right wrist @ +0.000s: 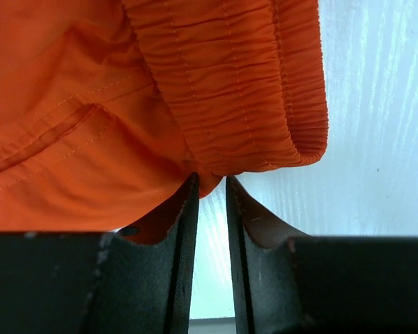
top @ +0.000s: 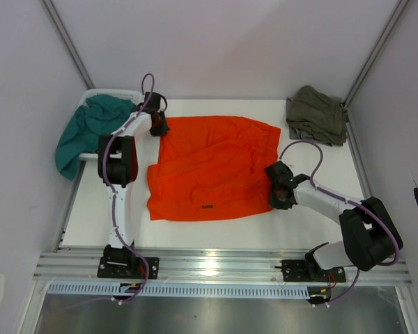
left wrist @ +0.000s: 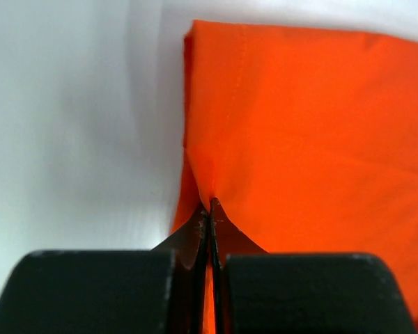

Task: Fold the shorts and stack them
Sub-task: Flatten the shorts out

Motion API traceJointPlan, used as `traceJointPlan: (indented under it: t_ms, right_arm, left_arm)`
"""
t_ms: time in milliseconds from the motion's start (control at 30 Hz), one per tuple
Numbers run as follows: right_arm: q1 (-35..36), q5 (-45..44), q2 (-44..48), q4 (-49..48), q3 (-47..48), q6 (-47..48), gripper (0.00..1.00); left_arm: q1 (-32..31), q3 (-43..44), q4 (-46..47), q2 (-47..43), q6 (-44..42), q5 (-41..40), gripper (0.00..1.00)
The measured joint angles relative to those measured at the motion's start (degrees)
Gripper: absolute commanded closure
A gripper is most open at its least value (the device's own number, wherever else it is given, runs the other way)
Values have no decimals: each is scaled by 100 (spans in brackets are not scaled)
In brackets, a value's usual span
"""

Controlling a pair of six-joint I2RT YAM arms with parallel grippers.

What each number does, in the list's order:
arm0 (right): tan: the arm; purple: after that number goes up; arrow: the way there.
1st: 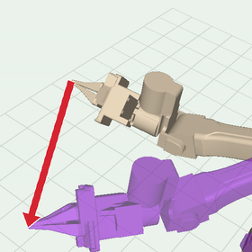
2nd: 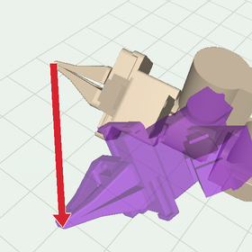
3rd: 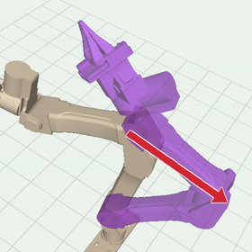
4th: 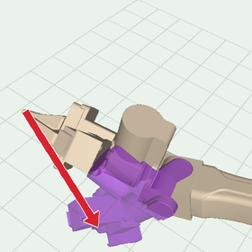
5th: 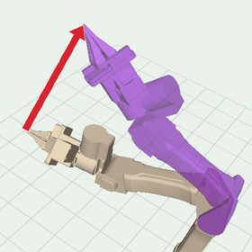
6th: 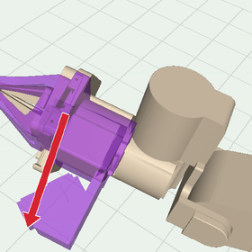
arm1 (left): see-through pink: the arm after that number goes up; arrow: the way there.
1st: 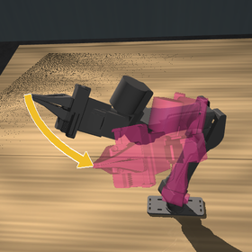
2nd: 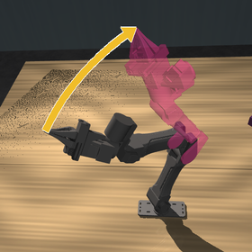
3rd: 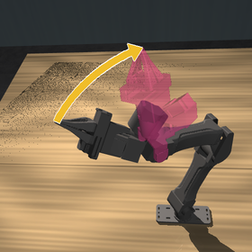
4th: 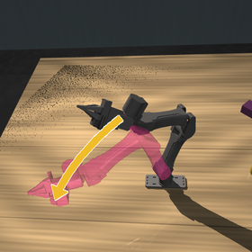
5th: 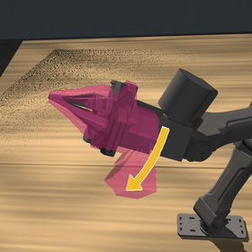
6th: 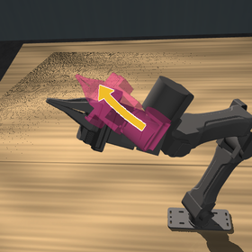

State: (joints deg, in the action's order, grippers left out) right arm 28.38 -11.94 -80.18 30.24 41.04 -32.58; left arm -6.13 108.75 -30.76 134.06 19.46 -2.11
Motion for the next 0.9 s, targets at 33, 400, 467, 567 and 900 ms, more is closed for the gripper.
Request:
traceJointPlan:
  t_ms: [33, 400, 467, 567, 900]
  right_arm:
    - [11, -42, -26, 24, 0, -44, 76]
    - [35, -225, -103, 76, 11, -361, 77]
    - [50, -232, -105, 85, 17, -363, 77]
    - [83, -262, -138, 125, 50, -365, 77]
    - [109, -511, -149, 328, 83, -514, 75]
  left_arm:
    - [39, 118, -31, 63, 4, 13, 100]
    - [433, 1499, -273, 568, 2, 208, 46]
    - [439, 1506, -229, 568, 9, 238, 47]
    - [439, 1478, -225, 568, 0, 234, 43]
    - [442, 1650, -330, 562, -2, 254, 34]
